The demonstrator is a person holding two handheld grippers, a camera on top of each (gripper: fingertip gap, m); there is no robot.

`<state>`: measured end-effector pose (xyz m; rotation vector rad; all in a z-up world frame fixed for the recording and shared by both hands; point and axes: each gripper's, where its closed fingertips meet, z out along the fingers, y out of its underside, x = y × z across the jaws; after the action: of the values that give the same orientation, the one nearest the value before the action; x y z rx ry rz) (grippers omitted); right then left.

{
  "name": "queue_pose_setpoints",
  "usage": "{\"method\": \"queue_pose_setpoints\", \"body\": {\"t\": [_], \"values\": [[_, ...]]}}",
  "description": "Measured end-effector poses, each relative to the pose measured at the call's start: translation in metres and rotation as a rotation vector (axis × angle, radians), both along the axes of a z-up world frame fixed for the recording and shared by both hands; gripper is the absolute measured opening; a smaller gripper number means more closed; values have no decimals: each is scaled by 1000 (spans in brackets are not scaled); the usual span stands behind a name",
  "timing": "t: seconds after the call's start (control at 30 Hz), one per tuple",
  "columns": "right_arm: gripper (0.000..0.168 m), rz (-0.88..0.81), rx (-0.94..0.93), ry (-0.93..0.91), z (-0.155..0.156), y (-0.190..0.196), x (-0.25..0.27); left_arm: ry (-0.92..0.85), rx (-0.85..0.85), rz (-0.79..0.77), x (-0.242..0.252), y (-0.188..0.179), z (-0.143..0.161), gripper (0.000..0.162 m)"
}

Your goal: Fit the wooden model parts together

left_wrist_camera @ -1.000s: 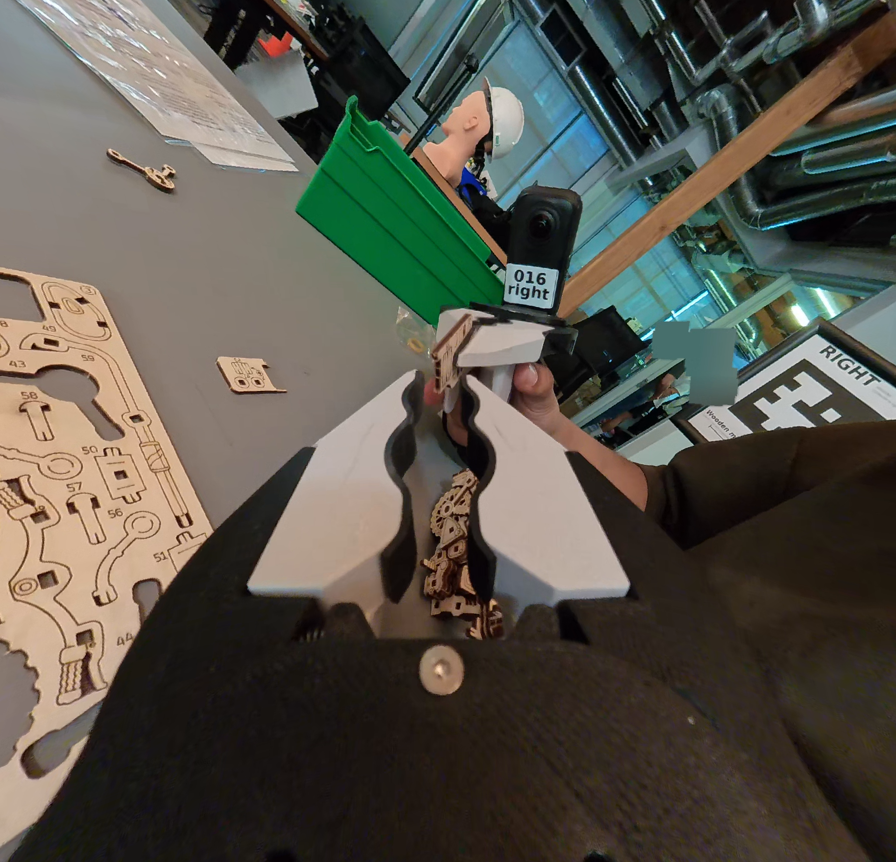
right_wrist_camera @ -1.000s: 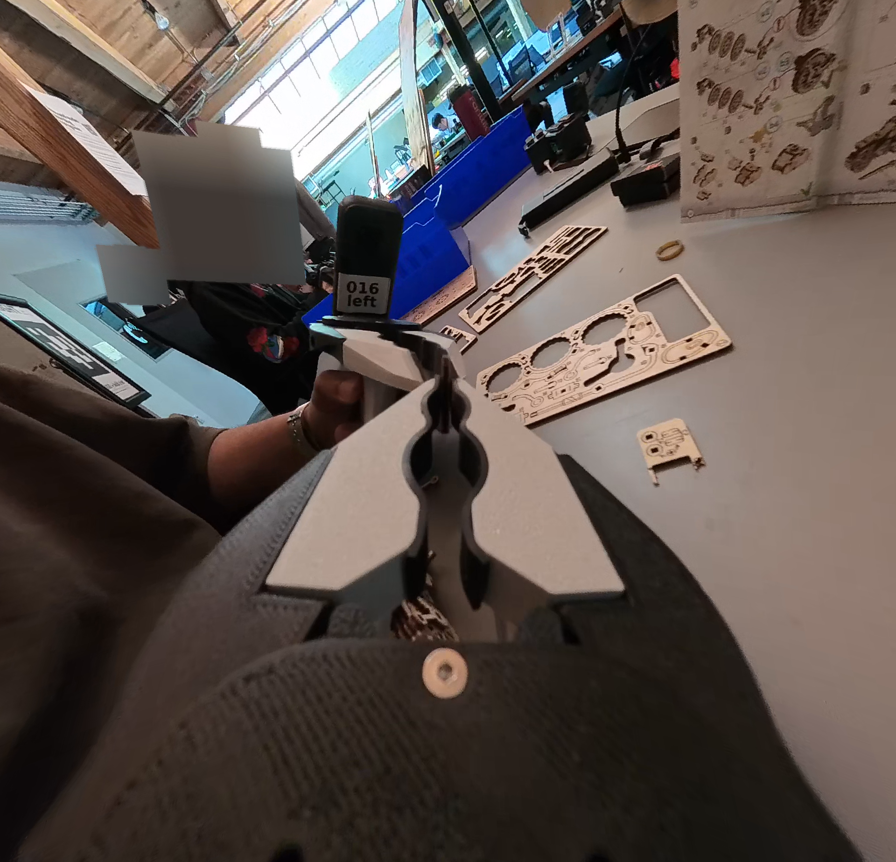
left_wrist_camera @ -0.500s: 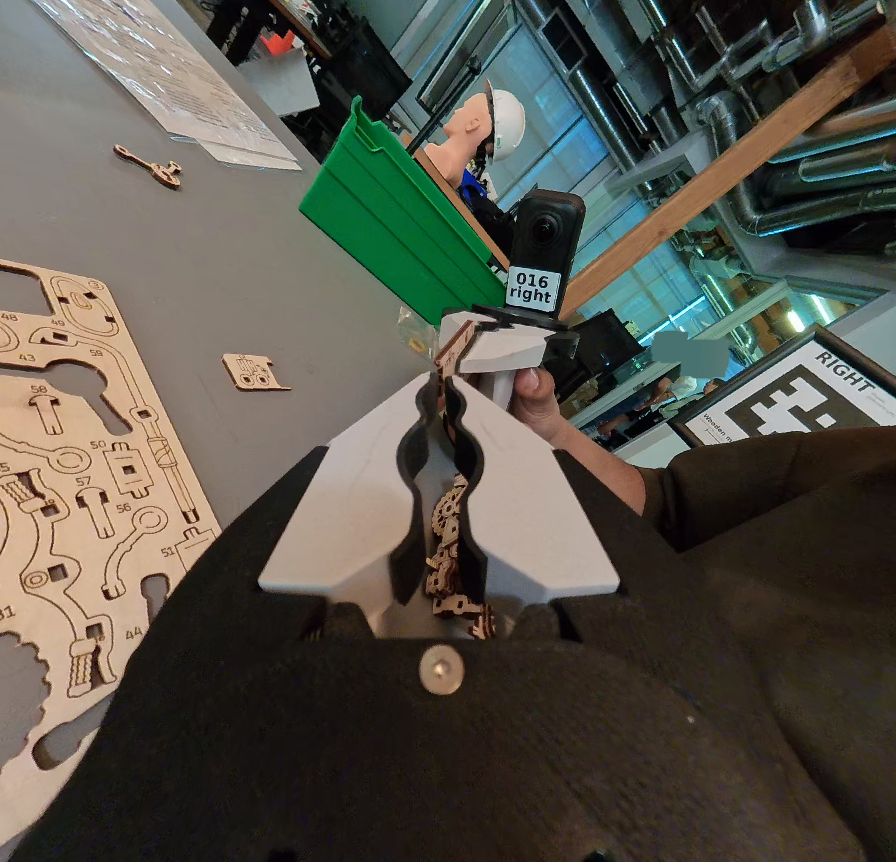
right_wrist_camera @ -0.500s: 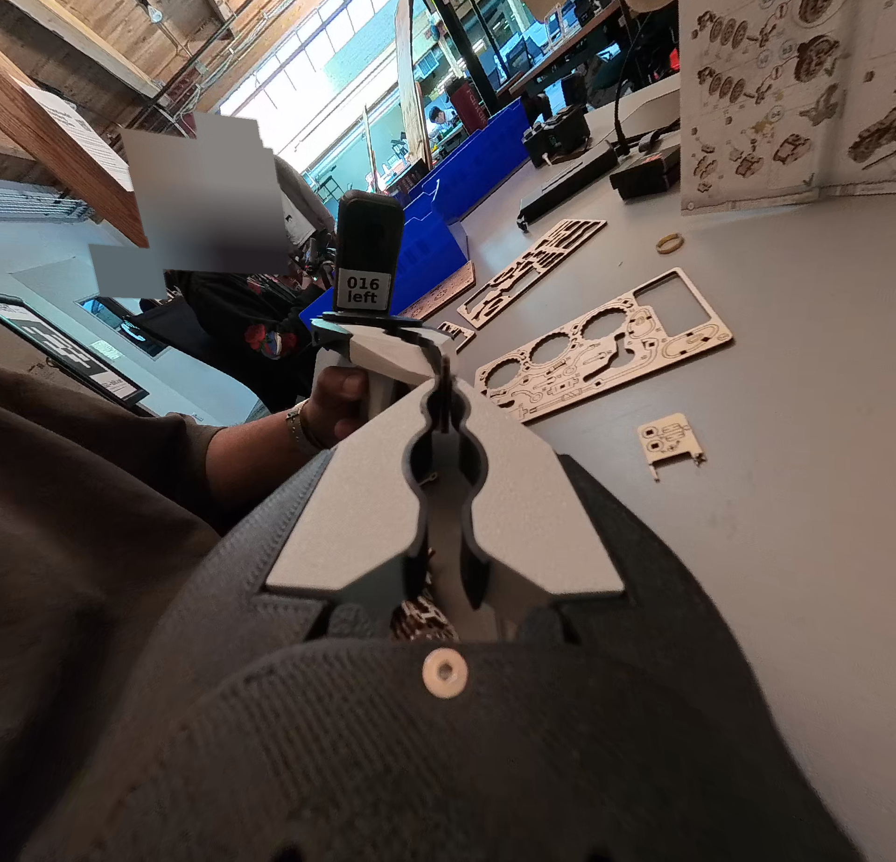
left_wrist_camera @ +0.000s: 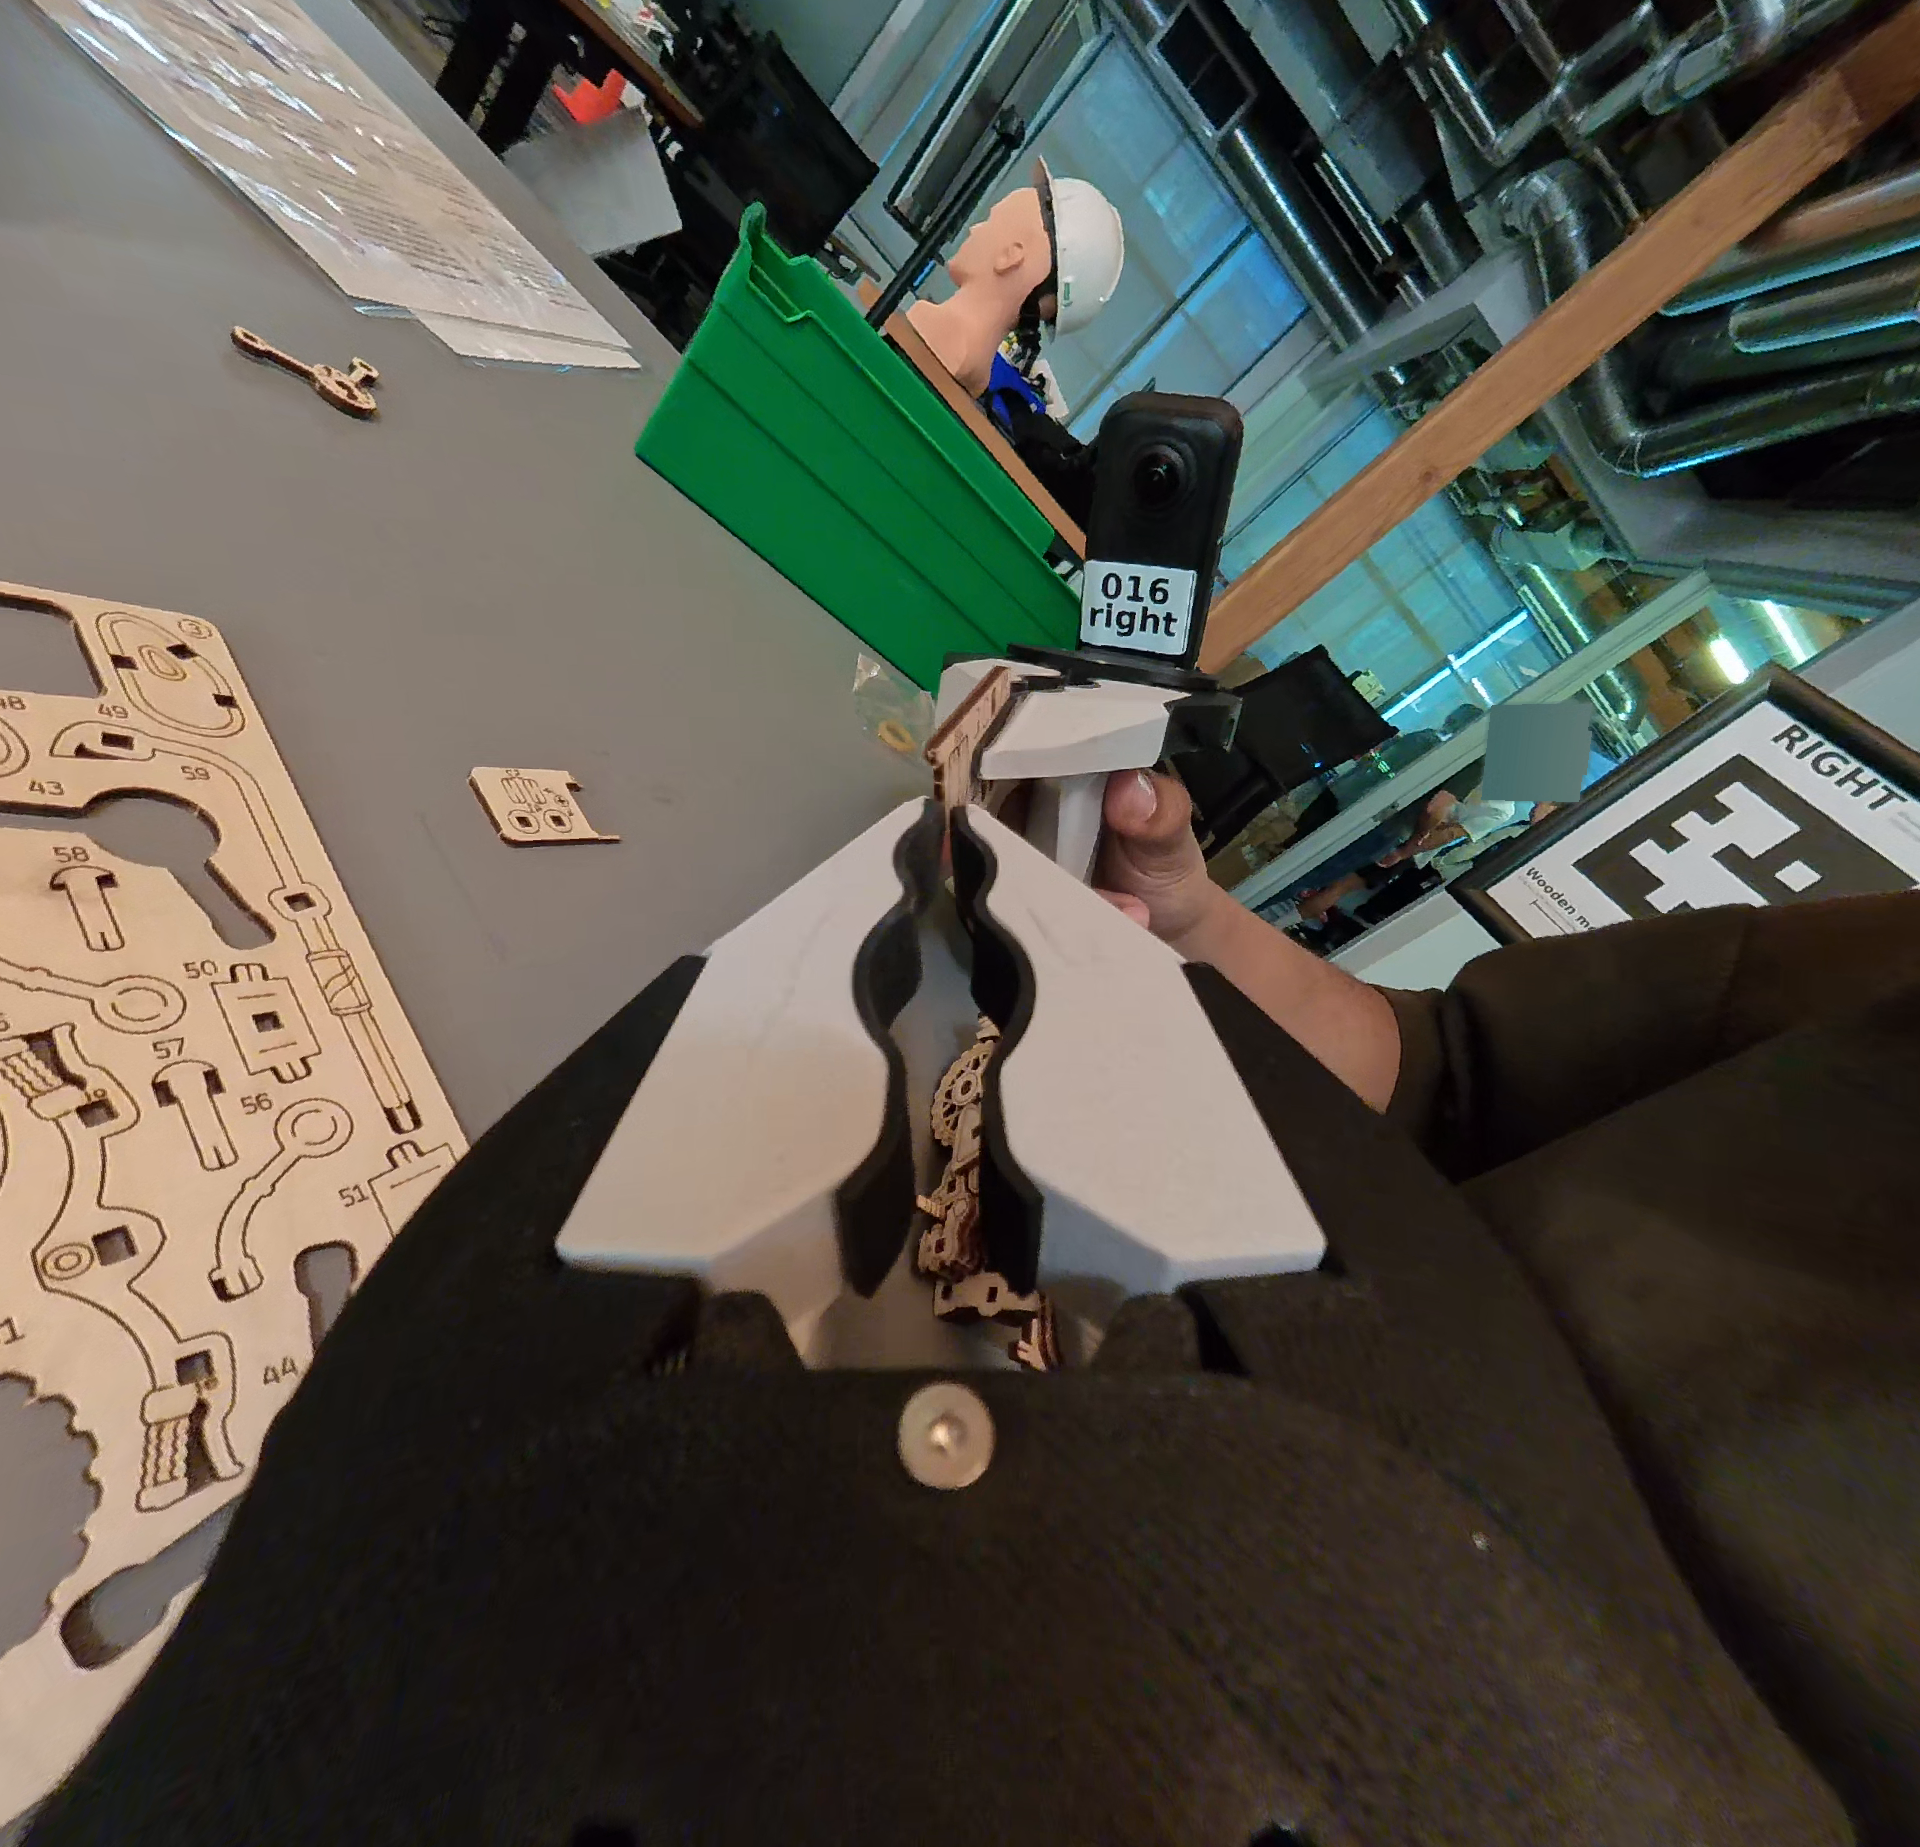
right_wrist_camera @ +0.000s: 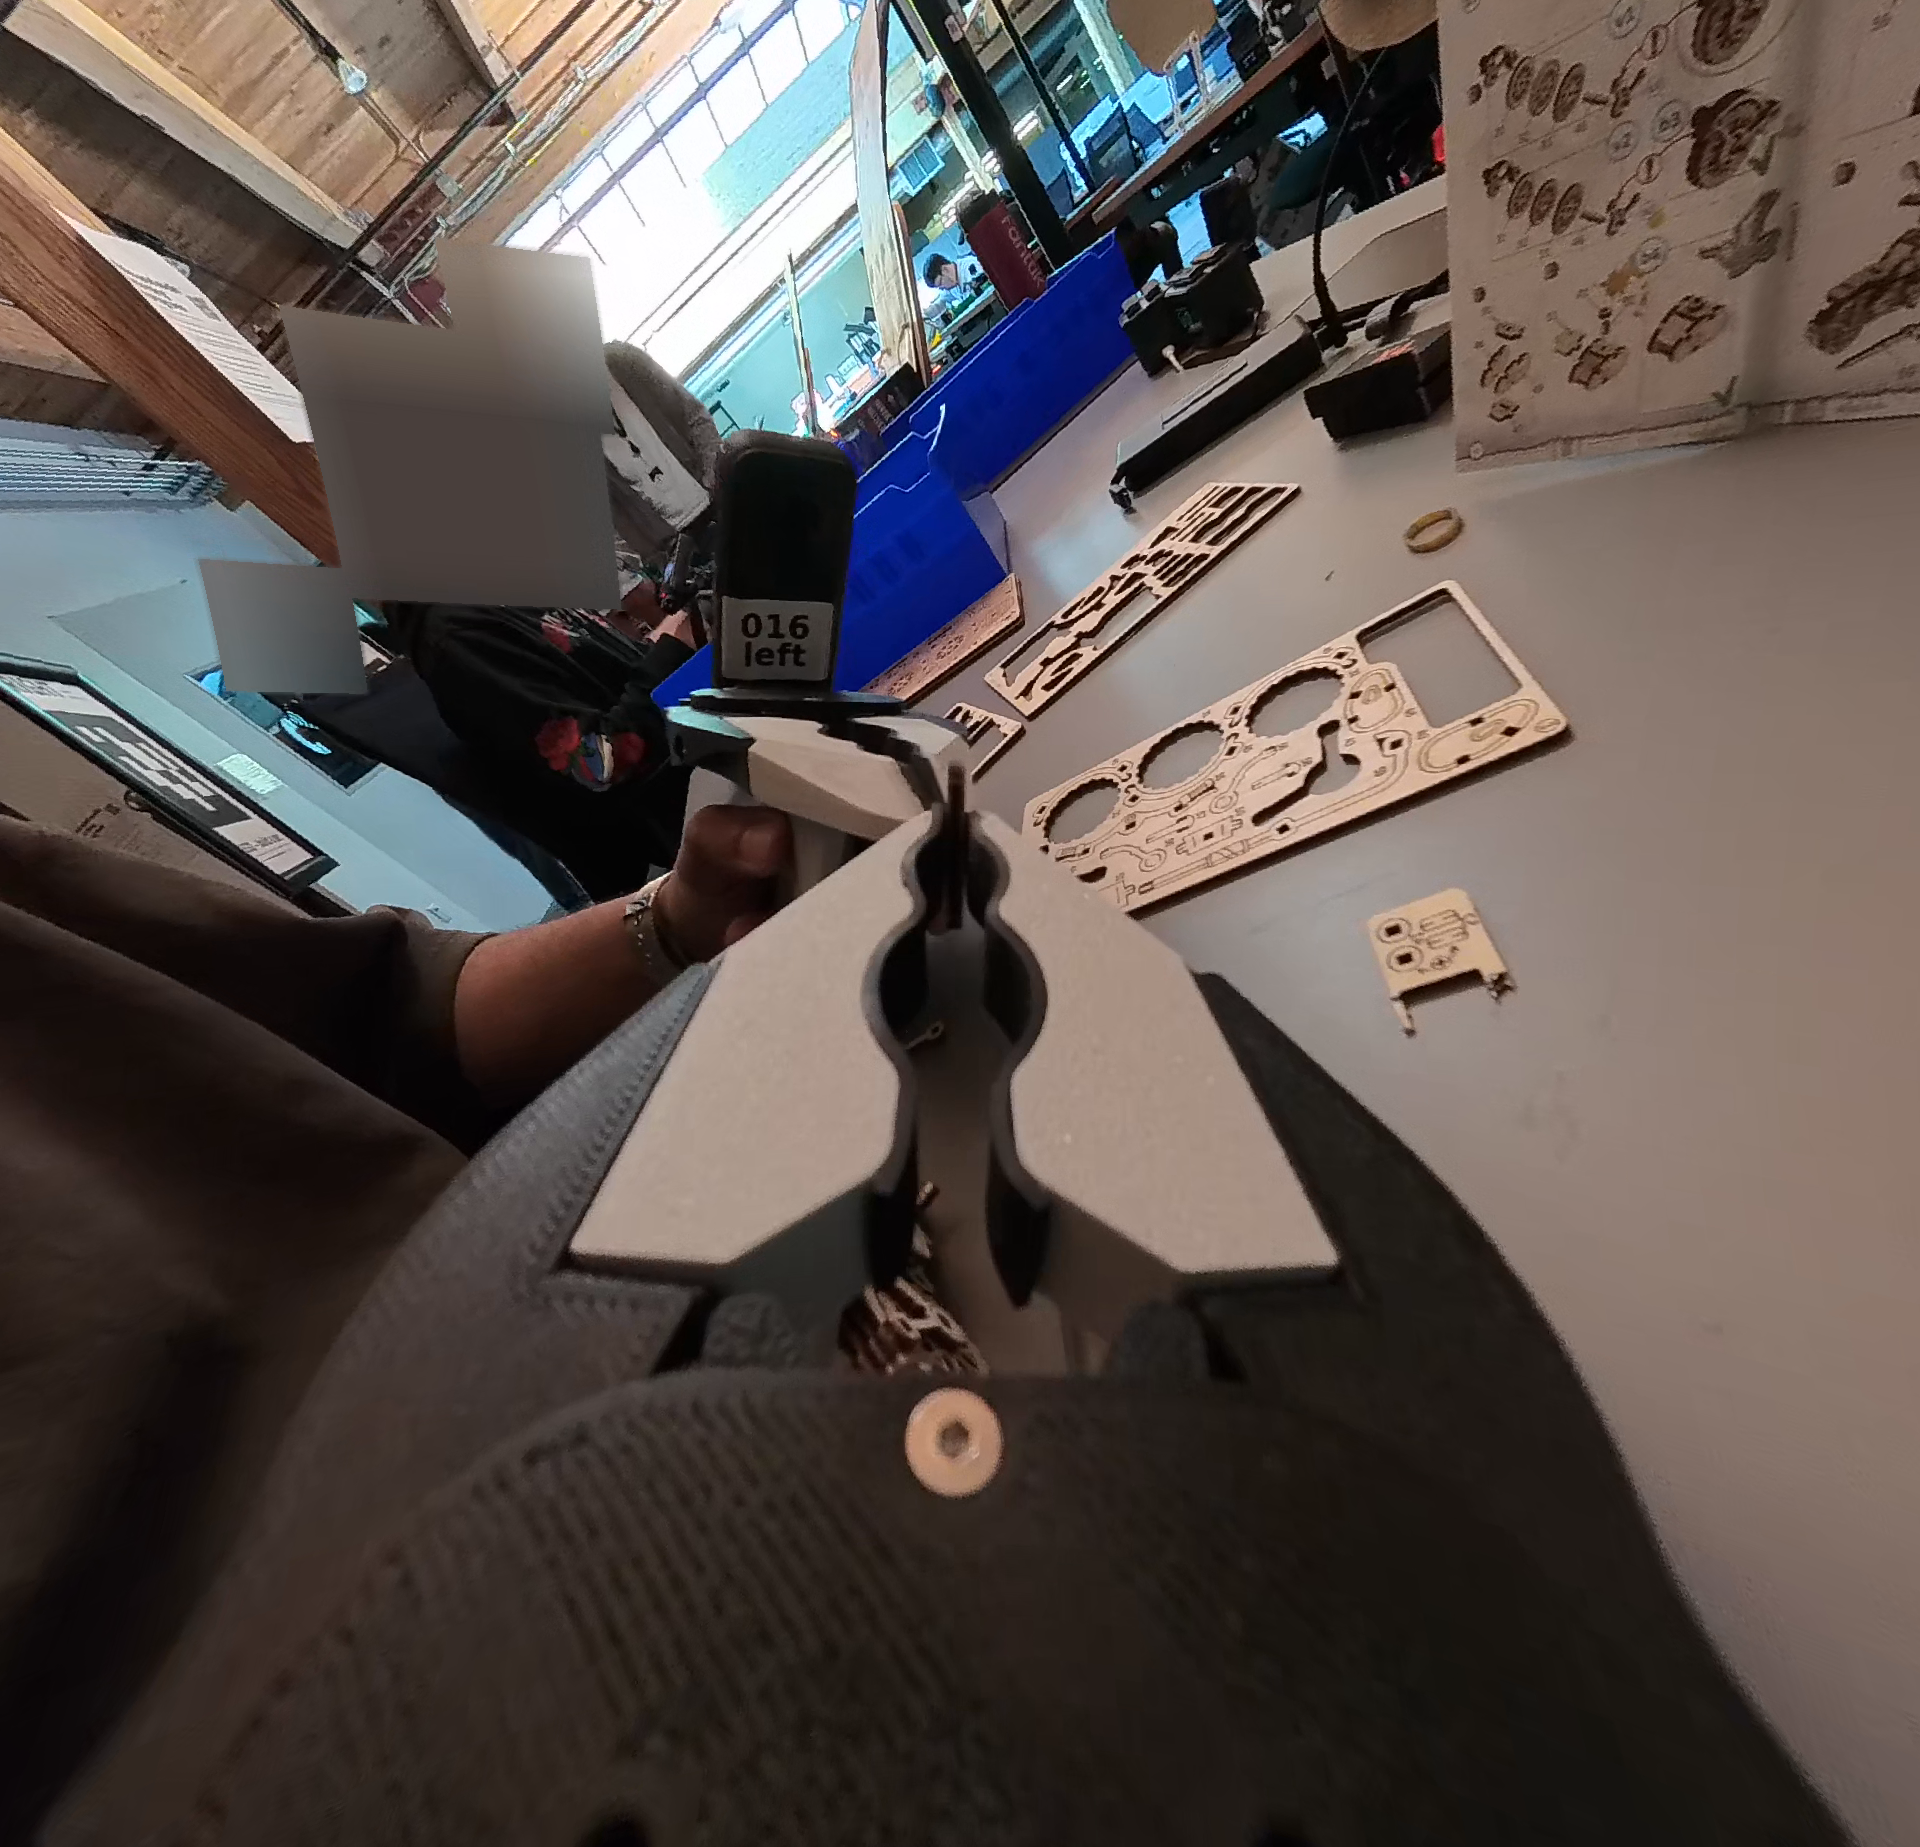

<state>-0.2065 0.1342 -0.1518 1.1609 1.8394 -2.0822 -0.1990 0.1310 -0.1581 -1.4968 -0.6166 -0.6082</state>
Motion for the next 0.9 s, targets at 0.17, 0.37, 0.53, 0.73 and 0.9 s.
{"method": "queue_pose_setpoints", "body": {"t": [0.17, 0.37, 0.53, 0.73, 0.9], "values": [[1, 0, 0, -2, -1, 0, 0, 7, 2, 5, 0, 0, 1, 0], [1, 10, -5, -4, 0, -2, 1, -33, 12, -2, -1, 0, 0, 4], [1, 14, -5, -3, 0, -3, 2, -7, 5, 3, 0, 0, 1, 1], [1, 4, 38, 3, -3, -5, 2, 0, -11, -1, -1, -1, -1, 0], [1, 15, 59, -19, -8, -6, 3, 11, -60, 33, -4, -2, -6, 0]]}}
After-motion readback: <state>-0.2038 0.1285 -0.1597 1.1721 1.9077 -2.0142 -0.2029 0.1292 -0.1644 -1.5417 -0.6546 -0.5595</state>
